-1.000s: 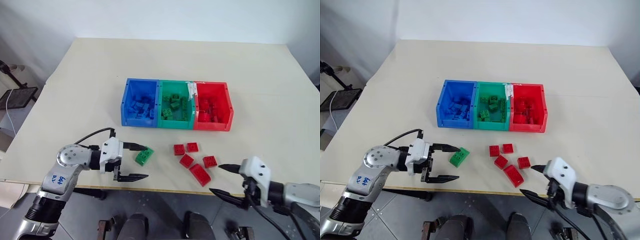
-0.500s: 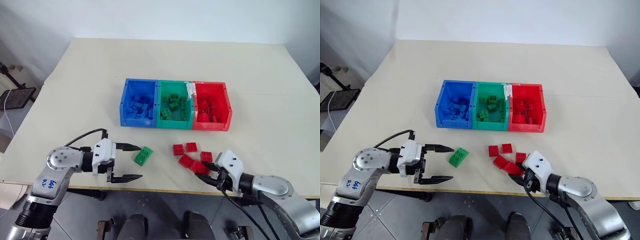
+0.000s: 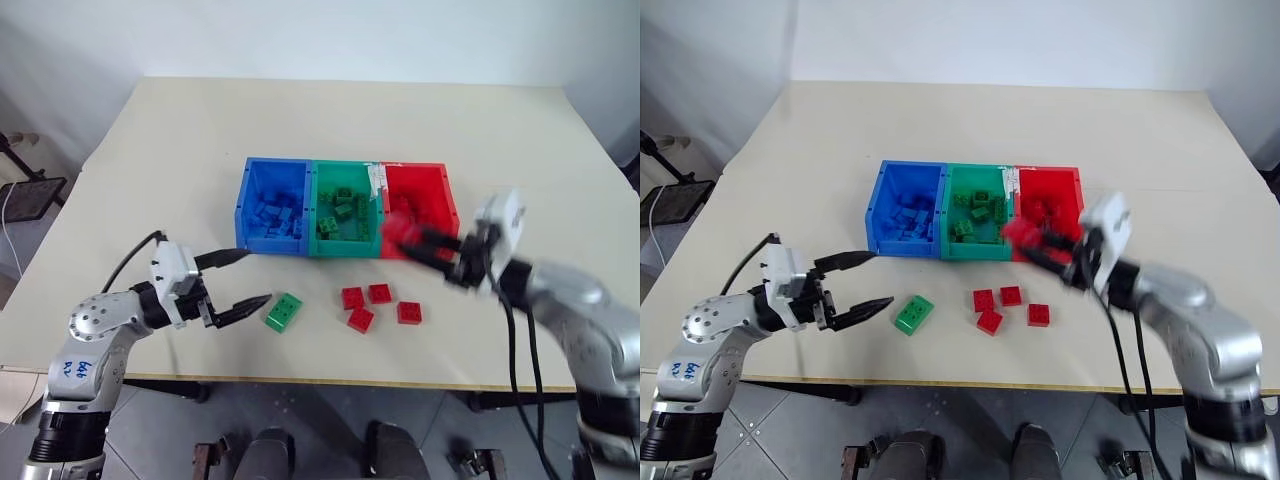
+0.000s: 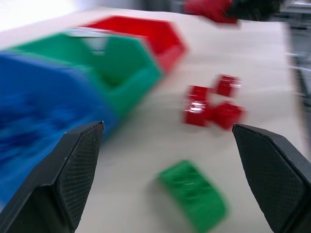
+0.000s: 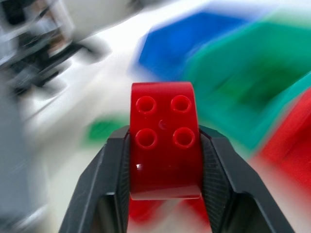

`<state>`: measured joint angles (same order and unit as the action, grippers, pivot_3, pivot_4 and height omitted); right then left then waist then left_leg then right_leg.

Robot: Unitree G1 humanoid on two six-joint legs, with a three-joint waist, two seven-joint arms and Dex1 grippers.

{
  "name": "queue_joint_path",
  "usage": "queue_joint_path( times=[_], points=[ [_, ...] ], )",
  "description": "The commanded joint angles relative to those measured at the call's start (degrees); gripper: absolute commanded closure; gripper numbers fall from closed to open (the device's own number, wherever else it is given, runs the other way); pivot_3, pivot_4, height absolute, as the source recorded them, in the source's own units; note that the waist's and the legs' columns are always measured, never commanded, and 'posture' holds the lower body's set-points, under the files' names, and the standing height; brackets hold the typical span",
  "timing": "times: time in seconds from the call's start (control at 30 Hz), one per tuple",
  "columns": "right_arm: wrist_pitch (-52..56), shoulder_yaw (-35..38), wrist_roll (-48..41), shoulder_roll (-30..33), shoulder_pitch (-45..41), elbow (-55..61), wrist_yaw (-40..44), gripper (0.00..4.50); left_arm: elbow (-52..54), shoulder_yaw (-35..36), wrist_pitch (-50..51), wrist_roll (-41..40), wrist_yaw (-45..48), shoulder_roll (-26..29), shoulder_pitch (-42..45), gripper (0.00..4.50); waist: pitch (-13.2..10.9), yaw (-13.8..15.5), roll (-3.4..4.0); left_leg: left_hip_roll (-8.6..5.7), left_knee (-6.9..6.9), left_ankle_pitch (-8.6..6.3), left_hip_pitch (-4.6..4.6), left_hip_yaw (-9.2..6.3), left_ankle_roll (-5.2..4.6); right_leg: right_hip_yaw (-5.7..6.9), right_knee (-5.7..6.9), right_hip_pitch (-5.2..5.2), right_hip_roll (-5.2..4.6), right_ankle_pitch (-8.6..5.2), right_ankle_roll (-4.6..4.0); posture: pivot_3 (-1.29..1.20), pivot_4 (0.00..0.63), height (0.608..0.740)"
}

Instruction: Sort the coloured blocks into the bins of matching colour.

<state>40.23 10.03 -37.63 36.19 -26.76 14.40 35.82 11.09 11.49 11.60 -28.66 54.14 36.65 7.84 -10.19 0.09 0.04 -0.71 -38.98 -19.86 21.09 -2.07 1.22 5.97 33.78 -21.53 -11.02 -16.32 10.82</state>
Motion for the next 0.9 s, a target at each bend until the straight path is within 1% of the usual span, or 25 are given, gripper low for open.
queue_joint_path(
  times=[0.03,0.17,0.27,0.3,0.33,0.37,0.5,0.53,0.67,0.73,0.8,0.83,0.9],
  points=[
    [-6.6,-3.2,9.2,0.1,-6.0,-11.8,-1.8,3.01,2.1,2.5,-0.3,0.0,-1.2,0.9,-2.1,0.0,0.0,0.0,0.0,0.0,0.03,0.0,0.04,-0.03,0.0,0.02,-0.01,-0.04,0.0,0.0,0.0,0.0,0.15,0.74],
    [-12.1,-5.9,14.5,-1.3,-12.1,-22.0,-0.6,3.01,3.0,3.5,-0.3,0.2,-1.9,1.7,-3.5,0.0,0.0,-0.3,0.01,-0.03,0.11,-0.03,0.09,0.0,0.03,0.05,-0.06,-0.1,0.0,0.0,0.01,0.0,0.15,0.74],
    [-13.2,-6.3,15.7,-1.9,-13.3,-24.1,0.9,3.01,3.0,3.8,-0.2,0.1,-2.1,2.1,-3.3,0.0,0.0,-0.4,0.04,0.0,0.13,-0.03,0.09,0.01,0.03,0.06,-0.05,-0.11,0.0,0.0,0.01,0.0,0.15,0.74],
    [-13.7,-6.6,16.2,-2.0,-13.5,-24.5,1.4,2.29,3.0,3.8,-0.1,0.1,-2.1,2.3,-3.2,0.0,0.0,-0.4,0.04,0.01,0.12,-0.03,0.09,0.01,0.03,0.07,-0.05,-0.11,0.0,0.0,0.01,0.0,0.15,0.74],
    [-13.9,-6.5,16.4,-1.8,-13.2,-24.1,1.6,2.08,2.8,3.8,0.0,0.0,-1.8,2.7,-2.9,0.0,0.0,-0.4,0.04,0.01,0.1,-0.03,0.09,0.02,0.03,0.06,-0.04,-0.11,0.01,0.0,0.01,0.0,0.15,0.74],
    [-14.0,-6.3,16.5,-1.7,-12.9,-23.8,1.9,1.75,2.6,3.7,0.1,0.0,-1.7,3.0,-2.7,0.0,0.0,-0.3,0.04,0.01,0.09,-0.03,0.09,0.02,0.03,0.07,-0.03,-0.11,0.01,0.0,0.01,0.0,0.15,0.74],
    [-14.1,-3.7,14.6,0.5,-8.2,-18.3,5.3,0.39,2.0,2.2,0.3,-0.1,-0.5,3.7,-1.3,0.0,0.0,-0.1,0.04,0.01,0.06,-0.03,0.1,0.01,0.03,0.07,-0.03,-0.09,0.01,0.0,0.01,0.0,0.15,0.74],
    [-14.2,-2.6,13.8,1.9,-5.7,-16.0,7.1,0.03,1.9,1.3,0.1,0.3,0.0,3.7,-0.8,0.0,0.0,0.1,0.04,0.01,0.05,-0.03,0.09,0.0,0.03,0.07,-0.03,-0.08,0.01,0.0,0.01,0.0,0.15,0.74],
    [-18.2,3.1,8.8,6.1,5.1,-7.2,16.5,0.01,1.3,-2.3,-1.1,2.1,2.8,3.7,1.0,0.0,0.0,0.7,0.06,-0.01,0.07,-0.04,0.12,0.03,0.03,0.08,-0.12,-0.06,0.01,0.01,0.02,0.0,0.15,0.74],
    [-22.1,6.6,8.0,9.3,13.0,-4.5,23.1,0.01,1.1,-4.7,-1.2,2.6,4.5,3.4,2.2,0.0,0.0,0.7,0.06,0.0,0.07,-0.04,0.11,0.09,0.03,0.07,-0.13,-0.06,0.01,0.01,0.02,0.0,0.15,0.74],
    [-30.2,10.0,12.2,13.7,23.0,-6.1,29.4,0.01,0.1,-8.7,-3.0,5.1,7.1,3.6,3.6,0.0,0.0,1.1,0.05,0.01,0.05,-0.04,0.09,0.13,0.03,0.06,-0.13,-0.04,0.01,0.01,0.02,0.0,0.15,0.74],
    [-33.3,10.9,13.6,15.1,26.0,-7.3,31.2,0.01,-0.4,-10.0,-3.9,6.0,8.1,3.7,4.1,0.0,0.0,1.3,0.05,0.02,0.04,-0.05,0.04,0.16,0.02,0.05,-0.14,0.02,0.02,0.01,0.02,0.0,0.15,0.74],
    [-36.5,11.8,13.8,16.7,29.2,-9.2,34.1,0.01,-1.6,-10.9,-5.1,6.6,8.6,2.9,5.1,0.0,0.0,1.3,0.05,0.0,0.0,-0.07,0.05,0.27,-0.02,0.02,-0.25,0.05,0.01,0.01,0.02,0.0,0.15,0.74]
  ],
)
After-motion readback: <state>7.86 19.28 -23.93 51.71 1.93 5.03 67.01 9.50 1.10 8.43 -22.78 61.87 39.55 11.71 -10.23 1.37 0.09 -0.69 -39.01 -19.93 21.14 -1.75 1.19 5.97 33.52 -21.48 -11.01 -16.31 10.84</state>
